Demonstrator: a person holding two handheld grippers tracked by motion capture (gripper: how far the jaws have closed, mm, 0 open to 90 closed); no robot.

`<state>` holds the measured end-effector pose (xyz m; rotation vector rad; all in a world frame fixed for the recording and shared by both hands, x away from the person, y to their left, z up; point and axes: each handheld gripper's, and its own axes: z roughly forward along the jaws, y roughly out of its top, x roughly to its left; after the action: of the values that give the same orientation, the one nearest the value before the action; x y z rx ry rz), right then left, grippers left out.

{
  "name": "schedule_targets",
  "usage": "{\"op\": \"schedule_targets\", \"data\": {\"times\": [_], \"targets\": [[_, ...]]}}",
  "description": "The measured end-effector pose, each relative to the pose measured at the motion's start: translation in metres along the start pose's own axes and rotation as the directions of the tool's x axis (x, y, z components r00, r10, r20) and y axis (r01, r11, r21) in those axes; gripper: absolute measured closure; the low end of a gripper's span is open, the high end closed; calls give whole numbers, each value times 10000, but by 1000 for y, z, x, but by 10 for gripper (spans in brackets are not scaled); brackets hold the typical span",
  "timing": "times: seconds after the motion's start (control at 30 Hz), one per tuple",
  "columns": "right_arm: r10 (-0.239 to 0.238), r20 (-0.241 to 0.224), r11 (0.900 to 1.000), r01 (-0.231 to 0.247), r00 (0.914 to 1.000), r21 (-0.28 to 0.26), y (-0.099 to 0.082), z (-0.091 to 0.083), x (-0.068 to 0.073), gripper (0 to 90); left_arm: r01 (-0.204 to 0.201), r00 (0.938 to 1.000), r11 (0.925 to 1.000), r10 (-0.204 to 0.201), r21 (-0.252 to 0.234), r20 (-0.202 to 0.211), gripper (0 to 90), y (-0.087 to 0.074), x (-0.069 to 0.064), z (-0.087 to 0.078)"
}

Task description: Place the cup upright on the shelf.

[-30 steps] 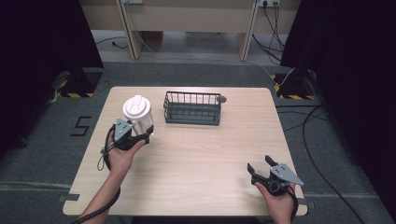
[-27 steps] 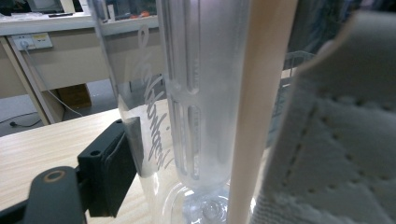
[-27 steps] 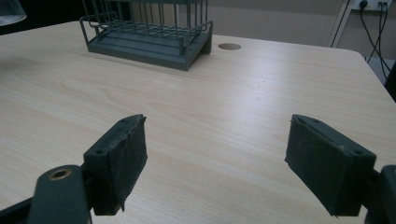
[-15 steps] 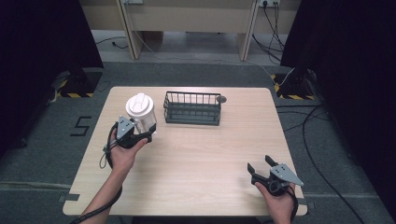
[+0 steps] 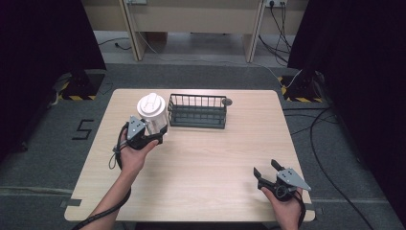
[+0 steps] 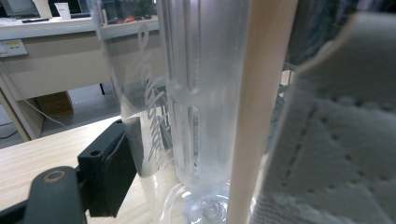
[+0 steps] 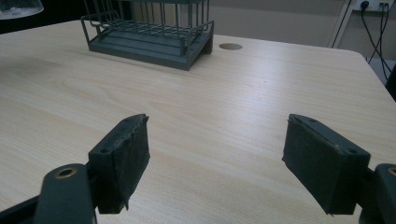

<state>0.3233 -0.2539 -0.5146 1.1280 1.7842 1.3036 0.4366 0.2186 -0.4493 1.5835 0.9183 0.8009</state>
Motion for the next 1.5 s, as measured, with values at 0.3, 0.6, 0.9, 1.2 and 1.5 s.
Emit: {"op": "schedule_targets", "data": {"times": [0.3,0.6,0.9,1.2,1.5], "targets": [[-22,9,10000,22,10000,24,0,0,0,232,14,9999,10000,-14,-15,129,182,4,-6,7],[-50,18,10000,50,10000,41,0,0,0,233,-57,9997,10000,56,24,240,181,7,-11,13],[-28,-6,10000,28,10000,29,0,0,0,233,-109,9994,9999,108,41,331,182,10,-17,20],[0,-14,10000,0,10000,40,0,0,0,233,-142,9986,9999,141,22,509,182,14,-25,28],[7,-22,10000,-7,10000,25,0,0,0,233,-187,9980,9998,184,36,609,182,16,-31,35]]}}
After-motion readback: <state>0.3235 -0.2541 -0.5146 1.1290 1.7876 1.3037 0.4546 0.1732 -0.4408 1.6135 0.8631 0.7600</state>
